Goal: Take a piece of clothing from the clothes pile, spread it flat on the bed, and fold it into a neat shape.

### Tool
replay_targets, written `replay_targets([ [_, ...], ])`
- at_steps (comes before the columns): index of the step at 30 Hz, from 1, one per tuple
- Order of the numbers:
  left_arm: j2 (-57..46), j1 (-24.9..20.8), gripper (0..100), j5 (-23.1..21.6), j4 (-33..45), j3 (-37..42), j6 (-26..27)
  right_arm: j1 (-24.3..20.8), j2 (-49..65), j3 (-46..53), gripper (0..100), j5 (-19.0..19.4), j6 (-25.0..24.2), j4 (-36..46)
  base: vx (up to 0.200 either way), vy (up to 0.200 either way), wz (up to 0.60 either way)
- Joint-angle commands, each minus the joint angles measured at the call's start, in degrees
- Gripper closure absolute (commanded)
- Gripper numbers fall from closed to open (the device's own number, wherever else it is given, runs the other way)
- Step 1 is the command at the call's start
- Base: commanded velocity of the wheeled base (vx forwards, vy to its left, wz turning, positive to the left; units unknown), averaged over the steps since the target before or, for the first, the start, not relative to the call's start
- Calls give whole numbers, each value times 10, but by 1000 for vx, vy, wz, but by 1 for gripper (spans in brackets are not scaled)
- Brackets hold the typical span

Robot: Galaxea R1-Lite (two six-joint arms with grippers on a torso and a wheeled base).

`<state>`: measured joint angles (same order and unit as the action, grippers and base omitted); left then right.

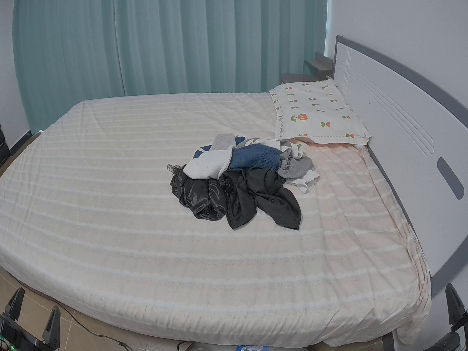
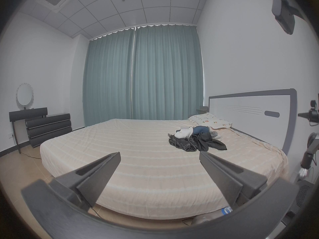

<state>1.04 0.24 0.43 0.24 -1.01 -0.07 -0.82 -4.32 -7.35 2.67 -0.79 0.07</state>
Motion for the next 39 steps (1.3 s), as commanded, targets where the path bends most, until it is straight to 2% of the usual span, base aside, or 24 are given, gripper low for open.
replay_targets([
  [1,-10,0,0,0,0,10,0,-23,-257,-94,0,82,-3,2,0,0,0],
  [3,-10,0,0,0,0,10,0,-31,-378,-103,0,103,-7,-28,0,0,0],
  [4,-10,0,0,0,0,10,0,-31,-378,-103,0,103,-7,-28,0,0,0],
  [5,-10,0,0,0,0,10,0,-55,-474,-117,0,109,-13,-77,0,0,0],
  [7,-10,0,0,0,0,10,0,-85,-575,-136,0,108,-33,-141,0,0,0],
  [9,-10,0,0,0,0,10,0,-100,-673,-158,0,103,-62,-209,0,0,0],
  [10,-10,0,0,0,0,10,0,-102,-687,-161,0,103,-66,-219,0,0,0],
  [12,-10,0,0,0,0,10,0,-115,-804,-191,0,88,-77,-289,0,0,0],
  [14,-10,0,0,0,0,10,0,-125,-893,-234,0,69,-81,-320,0,0,0],
  [16,-10,0,0,0,0,10,0,-130,-922,-252,0,61,-82,-326,0,0,0],
  [17,-10,0,0,0,0,10,0,-140,-993,-302,0,43,-83,-335,0,0,0],
  [18,-10,0,0,0,0,10,0,-140,-993,-302,0,43,-83,-335,0,0,0],
  [20,-10,0,0,0,0,10,0,-158,-1067,-366,0,33,-90,-335,0,0,0],
  [23,-10,0,0,0,0,10,0,-176,-1113,-424,0,26,-124,-326,0,0,0],
  [24,-10,0,0,0,0,10,0,-191,-1155,-478,0,15,-163,-317,0,0,0],
  [26,-10,0,0,0,0,10,0,-198,-1198,-527,0,4,-179,-307,0,0,0],
  [33,-10,0,0,0,0,10,1,-212,-1306,-667,0,-22,-185,-259,0,0,0],
  [39,-10,0,0,0,0,9,0,-223,-1367,-739,0,-26,-192,-243,0,0,0],
])
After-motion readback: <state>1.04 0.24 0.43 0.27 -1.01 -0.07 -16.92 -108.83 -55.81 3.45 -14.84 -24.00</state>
